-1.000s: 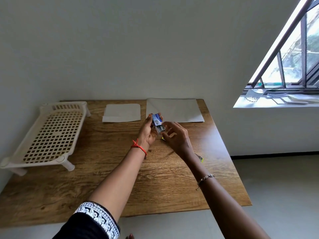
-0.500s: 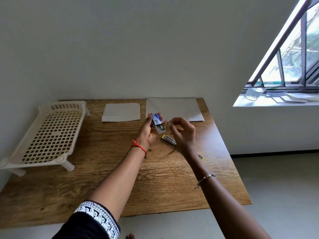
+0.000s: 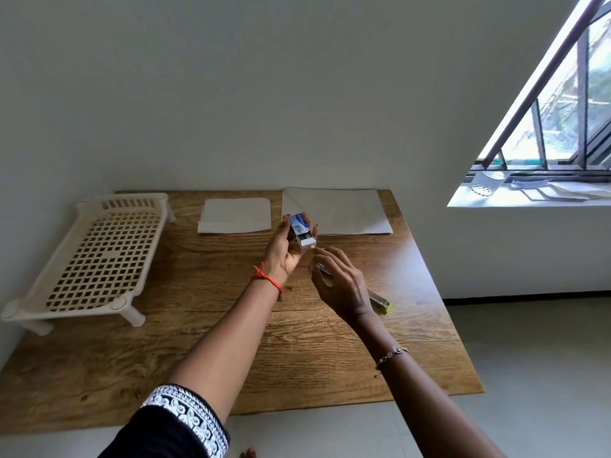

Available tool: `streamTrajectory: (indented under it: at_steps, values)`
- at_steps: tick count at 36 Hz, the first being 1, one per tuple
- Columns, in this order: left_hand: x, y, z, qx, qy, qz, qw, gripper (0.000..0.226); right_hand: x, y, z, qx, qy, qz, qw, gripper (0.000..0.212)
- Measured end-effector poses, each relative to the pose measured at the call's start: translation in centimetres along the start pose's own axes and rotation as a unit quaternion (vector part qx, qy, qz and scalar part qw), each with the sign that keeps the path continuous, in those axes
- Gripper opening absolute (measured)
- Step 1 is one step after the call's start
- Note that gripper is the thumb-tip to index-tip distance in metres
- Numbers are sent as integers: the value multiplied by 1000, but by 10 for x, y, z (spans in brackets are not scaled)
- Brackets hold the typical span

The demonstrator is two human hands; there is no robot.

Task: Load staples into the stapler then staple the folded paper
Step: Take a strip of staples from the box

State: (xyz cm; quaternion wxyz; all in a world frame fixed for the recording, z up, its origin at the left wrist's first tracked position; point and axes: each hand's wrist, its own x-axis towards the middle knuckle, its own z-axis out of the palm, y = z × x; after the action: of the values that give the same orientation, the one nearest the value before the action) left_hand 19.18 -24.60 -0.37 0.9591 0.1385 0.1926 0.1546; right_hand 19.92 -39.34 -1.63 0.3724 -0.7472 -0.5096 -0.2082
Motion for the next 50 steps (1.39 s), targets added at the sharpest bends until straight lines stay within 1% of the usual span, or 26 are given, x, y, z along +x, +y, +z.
streamTrajectory:
  at_steps: [7, 12, 16, 19, 21, 29, 31, 33, 35, 39, 42, 47, 49, 50]
  values:
    - [1, -2, -2, -12, 2, -8, 1000, 24, 8, -6, -2, -10, 4, -2, 1000, 14]
    - [1, -2, 0, -21, 15, -19, 999, 24, 12, -11, -2, -12, -3, -22, 1000, 15]
    - [-1, -3, 2, -26, 19, -24, 999, 25, 13, -10, 1, -27, -17, -39, 999, 21]
    - [-4, -5, 2, -17, 22, -27, 999, 26, 13, -6, 4, -30, -29, -40, 998, 25]
    - [-5, -7, 1, -1, 24, -30, 999, 28, 15, -3, 6, -24, -31, -33, 999, 23]
    - [-5, -4, -4, 51, 26, -33, 998, 35, 23, -9, 3, 23, 2, -14, 1000, 22]
    - [-7, -3, -1, 35, 28, -29, 999, 34, 25, -10, 4, 28, 14, -18, 999, 26]
    - [-9, -3, 2, 30, 24, -24, 999, 33, 27, -10, 5, 10, 16, -26, 999, 23]
    - [-10, -5, 4, 54, 18, -29, 998, 35, 28, -9, 7, -34, 15, -45, 998, 15]
    - [-11, -6, 4, 85, 23, -31, 996, 37, 31, -8, 8, -79, 28, -51, 995, 11]
    - [-13, -5, 7, 102, 27, -1, 994, 34, 34, -7, 9, -81, 29, -28, 996, 10]
    - [-15, -3, 5, 97, 9, -1, 995, 28, 40, -13, 6, -79, 30, -10, 996, 26]
    - [-17, 0, 4, 97, 2, 4, 995, 26, 43, -19, 8, -45, 33, 11, 998, 24]
    - [-17, 2, 3, 99, -3, 8, 995, 26, 44, -21, 10, -18, 35, 37, 999, 20]
